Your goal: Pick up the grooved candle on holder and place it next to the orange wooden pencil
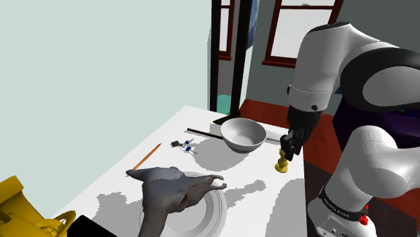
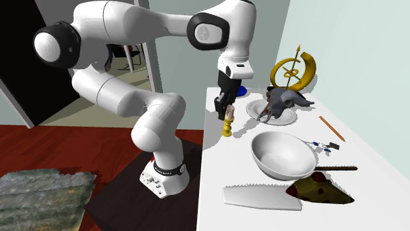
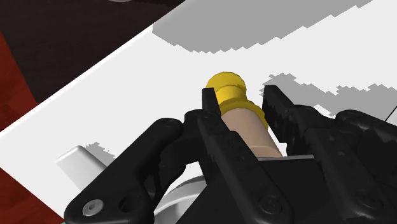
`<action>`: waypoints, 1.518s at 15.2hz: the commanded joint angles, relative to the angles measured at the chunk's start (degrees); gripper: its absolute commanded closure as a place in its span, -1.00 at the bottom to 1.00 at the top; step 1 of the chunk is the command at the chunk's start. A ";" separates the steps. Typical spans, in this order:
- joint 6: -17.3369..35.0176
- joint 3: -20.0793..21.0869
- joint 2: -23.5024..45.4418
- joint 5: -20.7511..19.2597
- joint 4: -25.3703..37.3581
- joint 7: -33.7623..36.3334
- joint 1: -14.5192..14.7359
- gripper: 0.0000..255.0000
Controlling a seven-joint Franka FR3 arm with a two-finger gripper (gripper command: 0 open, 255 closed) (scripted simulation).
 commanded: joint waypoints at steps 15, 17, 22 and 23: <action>-9.90 -2.94 3.96 -3.04 13.91 0.51 -1.66 1.00; -11.07 -3.23 4.62 -3.34 15.75 0.58 -1.82 1.00; -13.99 -3.89 6.40 -4.02 20.44 0.78 -2.20 1.00; -14.57 -4.01 6.78 -4.15 21.40 0.82 -2.27 1.00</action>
